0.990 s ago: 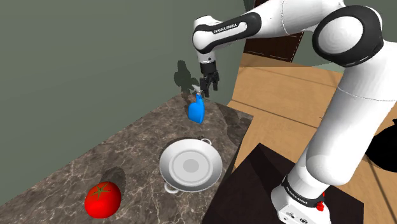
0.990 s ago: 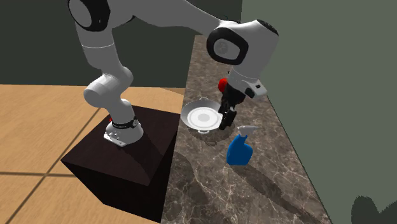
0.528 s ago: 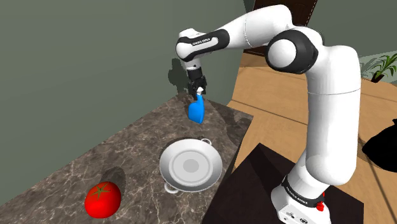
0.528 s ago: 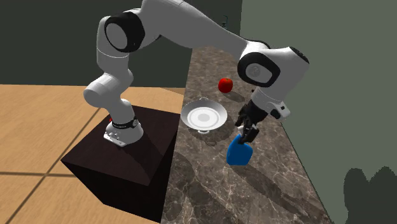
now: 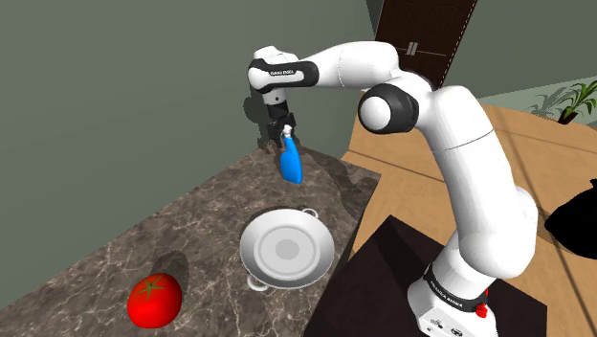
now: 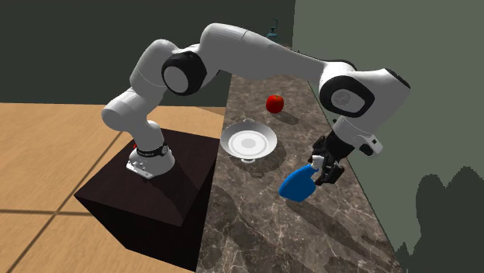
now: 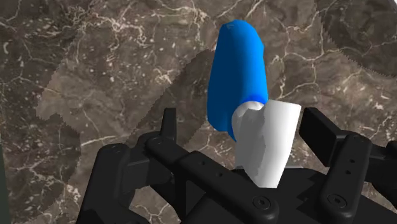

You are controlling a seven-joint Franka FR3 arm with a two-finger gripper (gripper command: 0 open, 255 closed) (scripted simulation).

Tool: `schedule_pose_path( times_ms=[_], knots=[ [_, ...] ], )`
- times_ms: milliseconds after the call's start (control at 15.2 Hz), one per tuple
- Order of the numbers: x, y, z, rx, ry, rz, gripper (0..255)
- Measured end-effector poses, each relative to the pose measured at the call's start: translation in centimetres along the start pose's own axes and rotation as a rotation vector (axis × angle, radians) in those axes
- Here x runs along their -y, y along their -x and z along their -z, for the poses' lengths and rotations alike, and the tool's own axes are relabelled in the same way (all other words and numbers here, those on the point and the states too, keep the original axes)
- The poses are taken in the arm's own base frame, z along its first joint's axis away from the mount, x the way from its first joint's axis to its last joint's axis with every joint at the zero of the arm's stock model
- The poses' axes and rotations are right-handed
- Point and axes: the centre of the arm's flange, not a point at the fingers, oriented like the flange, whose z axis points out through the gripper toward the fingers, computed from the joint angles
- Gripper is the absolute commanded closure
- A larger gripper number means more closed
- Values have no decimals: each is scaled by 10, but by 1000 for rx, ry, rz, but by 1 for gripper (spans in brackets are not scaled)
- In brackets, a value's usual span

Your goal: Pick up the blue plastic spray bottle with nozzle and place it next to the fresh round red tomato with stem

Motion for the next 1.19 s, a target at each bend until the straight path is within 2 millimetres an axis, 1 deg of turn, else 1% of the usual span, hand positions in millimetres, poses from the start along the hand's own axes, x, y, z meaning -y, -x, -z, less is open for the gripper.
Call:
schedule_pose_path(
  times_ms=[132,198,264,396,462,594,726,792,858,1056,1188],
  knots=[
    [3,0,0,-15,3,-1,0],
    [2,6,-1,-33,8,-1,0],
    [5,6,-1,-40,8,-3,0],
    [-3,4,-2,-46,10,-4,0],
    [1,4,-1,-45,10,-4,0],
    [5,9,-2,-38,8,-3,0],
    [0,13,-3,-44,9,-3,0],
    [-1,10,-2,-39,8,-4,0],
    [-7,13,-4,-32,7,-2,255],
    [-18,23,-8,-24,2,0,255],
    [-12,23,-7,-31,4,-1,255]
  ],
)
